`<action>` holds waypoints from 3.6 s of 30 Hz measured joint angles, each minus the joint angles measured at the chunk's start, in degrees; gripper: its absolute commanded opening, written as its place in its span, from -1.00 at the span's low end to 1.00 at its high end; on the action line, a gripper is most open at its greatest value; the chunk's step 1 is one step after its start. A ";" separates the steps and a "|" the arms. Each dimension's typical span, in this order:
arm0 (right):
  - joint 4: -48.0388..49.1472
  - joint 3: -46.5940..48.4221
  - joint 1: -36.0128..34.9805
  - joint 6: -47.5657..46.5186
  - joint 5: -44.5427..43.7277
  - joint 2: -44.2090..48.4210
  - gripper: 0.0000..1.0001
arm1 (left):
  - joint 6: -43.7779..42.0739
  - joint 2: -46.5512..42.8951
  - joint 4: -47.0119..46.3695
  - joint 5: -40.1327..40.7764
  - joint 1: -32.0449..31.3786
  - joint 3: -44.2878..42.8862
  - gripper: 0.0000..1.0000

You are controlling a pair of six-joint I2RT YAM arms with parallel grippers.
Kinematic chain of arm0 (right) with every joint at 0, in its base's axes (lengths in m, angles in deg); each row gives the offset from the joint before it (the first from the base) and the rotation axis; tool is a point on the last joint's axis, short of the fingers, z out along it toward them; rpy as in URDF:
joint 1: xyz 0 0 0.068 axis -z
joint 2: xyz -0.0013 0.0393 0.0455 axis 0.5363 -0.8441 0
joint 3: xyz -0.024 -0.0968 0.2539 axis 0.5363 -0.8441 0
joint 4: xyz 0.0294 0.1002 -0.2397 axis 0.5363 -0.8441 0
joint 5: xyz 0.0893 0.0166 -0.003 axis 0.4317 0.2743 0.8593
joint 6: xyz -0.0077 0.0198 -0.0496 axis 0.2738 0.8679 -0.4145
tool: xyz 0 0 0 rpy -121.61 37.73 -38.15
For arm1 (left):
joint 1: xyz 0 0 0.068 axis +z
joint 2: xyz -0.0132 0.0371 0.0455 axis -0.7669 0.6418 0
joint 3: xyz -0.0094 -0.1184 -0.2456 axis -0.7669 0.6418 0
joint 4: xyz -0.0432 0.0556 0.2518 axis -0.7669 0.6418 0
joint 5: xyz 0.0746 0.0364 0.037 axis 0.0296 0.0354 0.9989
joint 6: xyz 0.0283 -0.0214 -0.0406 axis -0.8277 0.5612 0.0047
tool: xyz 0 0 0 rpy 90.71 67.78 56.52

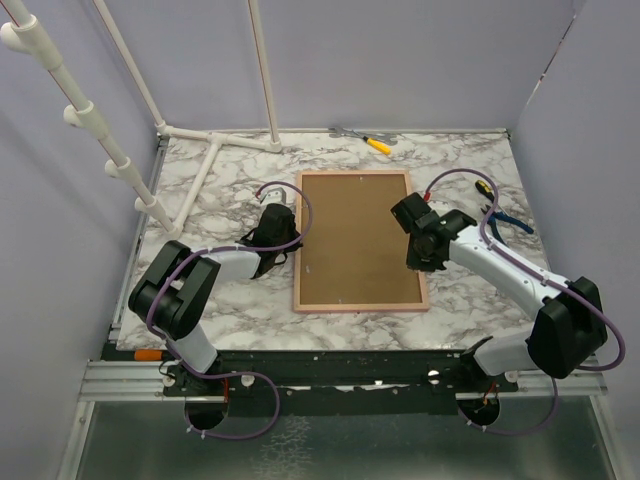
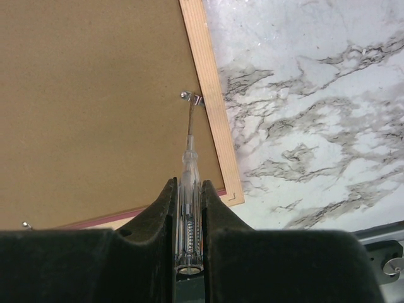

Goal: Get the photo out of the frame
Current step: Release the photo frame item from the photo frame.

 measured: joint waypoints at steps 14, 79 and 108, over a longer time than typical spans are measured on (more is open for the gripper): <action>20.85 -0.09 0.00 -8.90 10.75 7.65 -0.99 | 0.17 -0.22 -0.17 -0.11 0.02 0.22 -1.00; 44.81 32.61 3.17 -15.15 40.74 -43.52 -0.99 | -1.77 5.81 -0.33 -3.58 2.64 -4.85 -0.62; 40.61 33.73 3.23 -20.46 44.17 -43.54 -0.99 | -1.90 5.79 -1.11 -3.74 2.64 -4.46 -0.64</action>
